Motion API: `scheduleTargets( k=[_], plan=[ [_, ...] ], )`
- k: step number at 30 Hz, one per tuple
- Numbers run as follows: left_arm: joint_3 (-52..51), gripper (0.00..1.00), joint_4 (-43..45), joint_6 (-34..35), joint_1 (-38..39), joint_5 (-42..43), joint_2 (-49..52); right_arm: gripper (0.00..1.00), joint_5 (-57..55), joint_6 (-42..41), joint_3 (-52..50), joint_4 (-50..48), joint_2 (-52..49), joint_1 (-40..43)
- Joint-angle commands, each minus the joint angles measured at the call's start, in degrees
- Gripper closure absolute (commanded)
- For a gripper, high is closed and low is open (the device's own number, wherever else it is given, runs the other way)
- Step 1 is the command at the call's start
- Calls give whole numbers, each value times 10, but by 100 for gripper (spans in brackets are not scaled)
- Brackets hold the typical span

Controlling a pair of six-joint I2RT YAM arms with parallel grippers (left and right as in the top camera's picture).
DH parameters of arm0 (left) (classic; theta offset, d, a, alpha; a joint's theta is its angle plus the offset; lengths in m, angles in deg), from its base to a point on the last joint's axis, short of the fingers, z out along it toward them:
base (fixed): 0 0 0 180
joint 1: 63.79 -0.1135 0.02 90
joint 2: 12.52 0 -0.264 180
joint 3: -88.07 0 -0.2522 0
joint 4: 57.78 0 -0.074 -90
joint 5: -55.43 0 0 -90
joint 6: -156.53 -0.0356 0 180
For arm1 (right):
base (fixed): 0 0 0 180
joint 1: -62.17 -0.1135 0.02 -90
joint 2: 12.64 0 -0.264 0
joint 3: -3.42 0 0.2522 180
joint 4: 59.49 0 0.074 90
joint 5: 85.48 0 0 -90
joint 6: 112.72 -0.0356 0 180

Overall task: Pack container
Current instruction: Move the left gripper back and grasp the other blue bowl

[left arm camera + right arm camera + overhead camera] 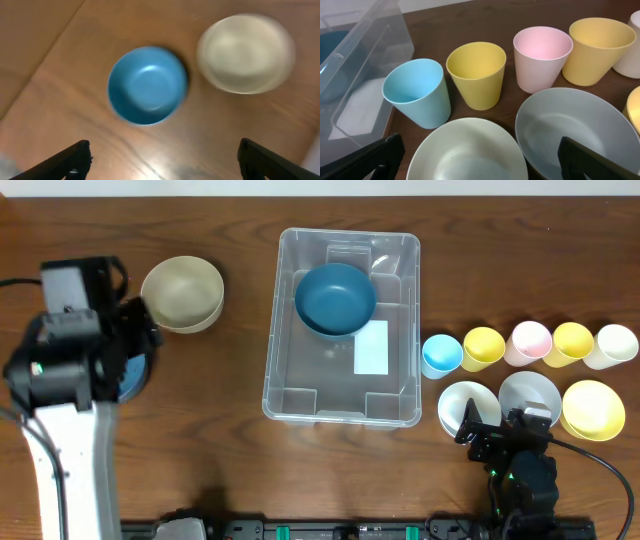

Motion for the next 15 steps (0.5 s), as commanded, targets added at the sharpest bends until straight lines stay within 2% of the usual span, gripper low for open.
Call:
scheduleTargets(
  k=[1,11,15],
  plan=[
    [-27,3,13,0,-51,50,59,1,-2,2,-1,-2,4,4],
    [-30,3,40,-3,-108,61,276,1,-2,1,-1,-2,4,4],
    [-30,11,40,-3,-107,66,339,1,-2,2,-1,-2,4,4]
  ],
)
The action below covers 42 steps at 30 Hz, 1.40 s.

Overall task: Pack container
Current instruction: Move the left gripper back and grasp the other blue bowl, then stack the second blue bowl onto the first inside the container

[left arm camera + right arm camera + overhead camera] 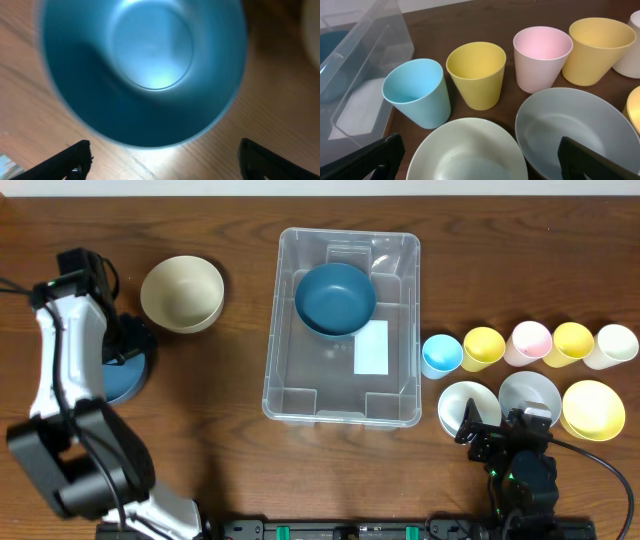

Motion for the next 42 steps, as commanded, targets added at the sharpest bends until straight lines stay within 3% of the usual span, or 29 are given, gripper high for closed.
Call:
scheduleTargets(
  k=[1,7,10,12,14,15,21,27,31,34,38,42],
  plan=[
    [-2,12,-1,-3,0,9,41,1,-2,2,-1,-2,4,4],
    [-2,14,12,-3,0,8,87,1,-2,1,-1,-2,4,4],
    [-2,27,20,-3,-1,8,99,1,-2,1,-1,-2,4,4],
    [-2,46,23,-3,-1,8,103,1,-2,2,-1,-2,4,4],
    [-2,91,20,-3,-1,8,104,1,-2,1,-1,-2,4,4],
    [-2,94,17,-3,-1,8,103,1,-2,2,-1,-2,4,4],
    [1,94,-5,-2,-7,6,70,1,-2,2,-1,-2,4,4],
    [17,94,-30,12,-3,11,-43,1,-2,1,-1,-2,4,4],
    [27,94,-31,0,29,94,-144,1,-2,1,-1,-2,4,4],
    [41,94,-25,-45,95,157,-218,1,-2,2,-1,-2,4,4],
    [49,94,22,-115,226,177,-277,1,-2,2,-1,-2,4,4],
    [48,94,87,-235,382,177,-280,1,-2,1,-1,-2,4,4]
  ],
)
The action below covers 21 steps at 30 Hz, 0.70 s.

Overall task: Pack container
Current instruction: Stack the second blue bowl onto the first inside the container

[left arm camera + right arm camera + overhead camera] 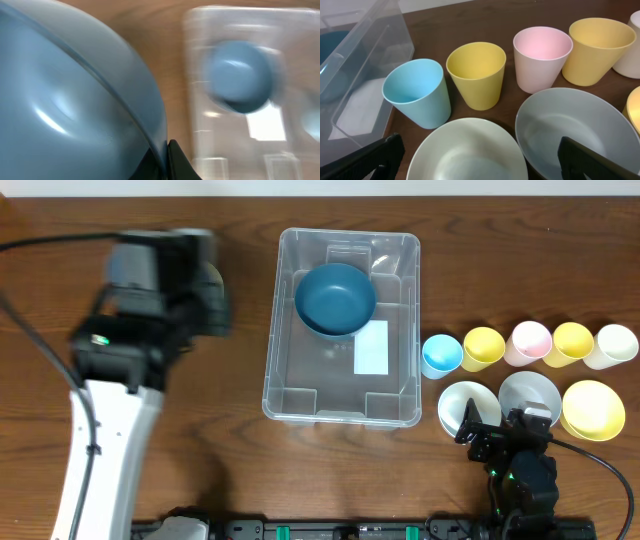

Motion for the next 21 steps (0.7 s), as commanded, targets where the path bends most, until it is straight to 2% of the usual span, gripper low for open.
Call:
scheduleTargets(
  k=[1,4,11,16,20,21],
  plan=[
    [7,94,31,-137,102,18,14,1,-2,2,-1,-2,4,4],
    [7,94,74,-172,167,-16,52,1,-2,2,-1,-2,4,4],
    [7,94,166,-248,222,-12,184,1,-2,1,-1,-2,4,4],
    [7,94,176,-295,245,-13,271,1,-2,1,-1,-2,4,4],
    [7,94,175,-306,252,-27,301,1,-2,1,-1,-2,4,4],
    [8,86,176,-303,254,-39,301,1,-2,1,-1,-2,4,4]
  ],
)
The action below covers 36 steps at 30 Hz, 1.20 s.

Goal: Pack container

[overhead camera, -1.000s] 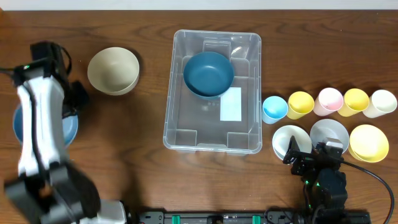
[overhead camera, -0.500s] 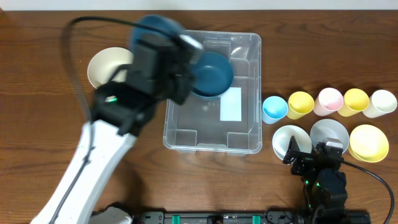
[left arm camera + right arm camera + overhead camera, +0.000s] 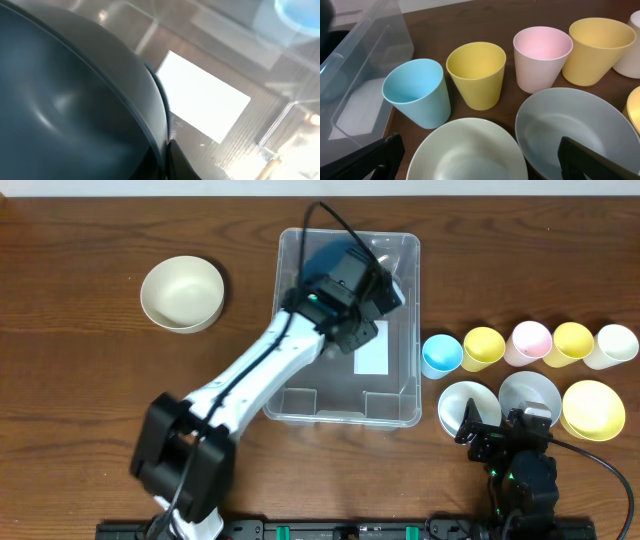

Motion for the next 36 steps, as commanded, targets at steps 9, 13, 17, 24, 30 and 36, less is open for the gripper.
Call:
scheduleTargets(
  k=[9,13,17,24,30,36],
  plan=[
    [92,33,-88,110,1,-187,-108,1,-2,1,-1,-2,4,4],
    [106,33,-134,199,-43,-207,-162,1,-2,1,-1,-2,4,4],
    [106,33,-195,256,-113,-200,-180,1,-2,1,-1,-2,4,4],
    [88,34,-252,353,-277,-65,-141,1,-2,1,-1,-2,4,4],
    [88,36,-217,267,-305,191,-127,1,-2,1,-1,-2,4,4],
    [88,36,-147,243,-228,219,-116,1,-2,1,-1,-2,4,4]
  ],
)
